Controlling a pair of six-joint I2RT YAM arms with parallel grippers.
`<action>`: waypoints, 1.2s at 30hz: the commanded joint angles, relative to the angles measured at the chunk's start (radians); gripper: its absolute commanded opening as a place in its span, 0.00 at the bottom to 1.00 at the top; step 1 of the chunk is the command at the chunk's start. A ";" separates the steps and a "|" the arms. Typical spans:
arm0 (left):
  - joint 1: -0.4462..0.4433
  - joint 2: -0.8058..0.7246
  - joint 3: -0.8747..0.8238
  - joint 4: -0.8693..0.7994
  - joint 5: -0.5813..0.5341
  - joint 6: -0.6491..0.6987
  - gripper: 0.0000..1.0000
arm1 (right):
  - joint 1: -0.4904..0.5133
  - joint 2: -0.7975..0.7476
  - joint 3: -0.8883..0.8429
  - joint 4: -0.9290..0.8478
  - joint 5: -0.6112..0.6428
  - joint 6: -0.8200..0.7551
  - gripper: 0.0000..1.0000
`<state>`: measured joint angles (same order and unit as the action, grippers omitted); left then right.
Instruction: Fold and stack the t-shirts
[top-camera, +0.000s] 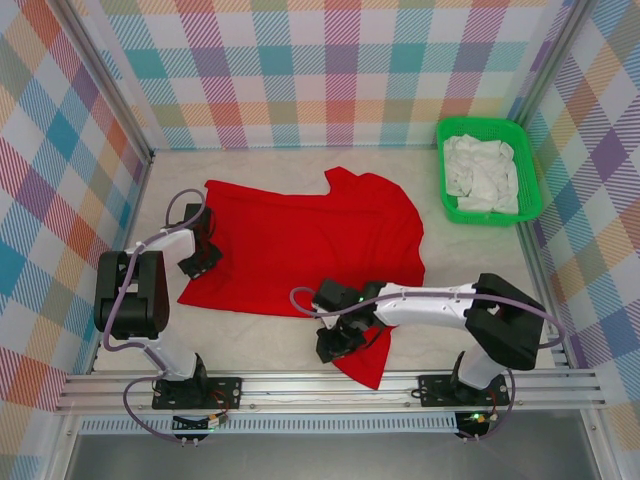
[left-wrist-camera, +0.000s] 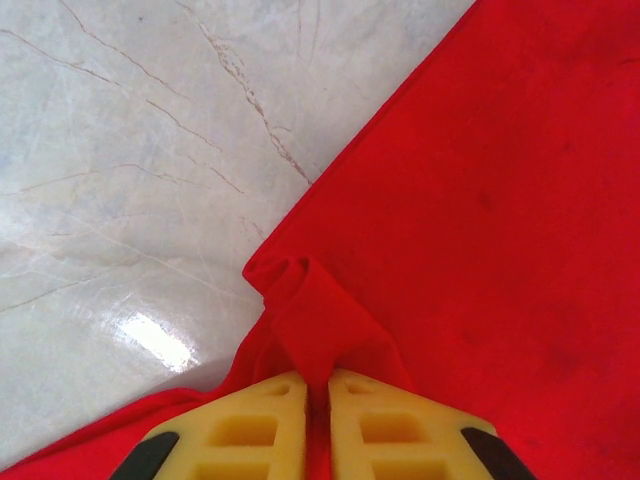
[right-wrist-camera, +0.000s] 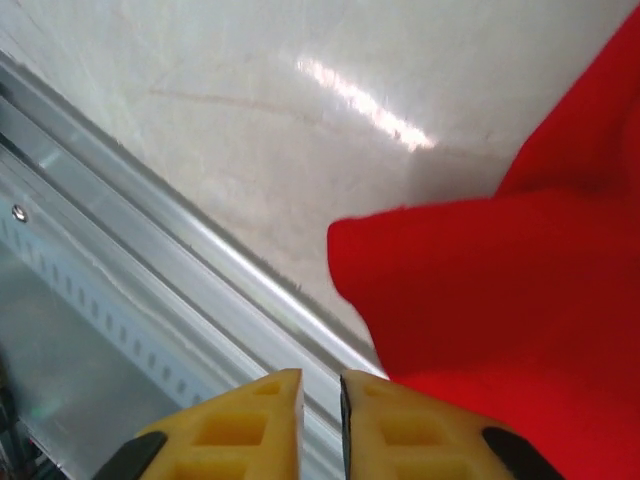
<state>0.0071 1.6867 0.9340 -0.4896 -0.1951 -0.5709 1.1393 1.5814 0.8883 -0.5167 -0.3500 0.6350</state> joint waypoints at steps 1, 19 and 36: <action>-0.014 0.052 -0.037 -0.033 0.062 0.011 0.11 | 0.005 -0.075 -0.005 -0.121 0.001 -0.047 0.26; -0.029 0.057 0.057 -0.064 0.062 0.019 0.09 | -0.809 -0.228 -0.099 -0.076 0.194 -0.039 0.32; -0.046 0.119 0.015 0.021 0.186 0.005 0.09 | -0.987 -0.008 -0.122 -0.027 0.226 0.095 0.39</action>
<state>-0.0177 1.7370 1.0042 -0.4934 -0.1234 -0.5598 0.1764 1.5356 0.7753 -0.5407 -0.1612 0.7006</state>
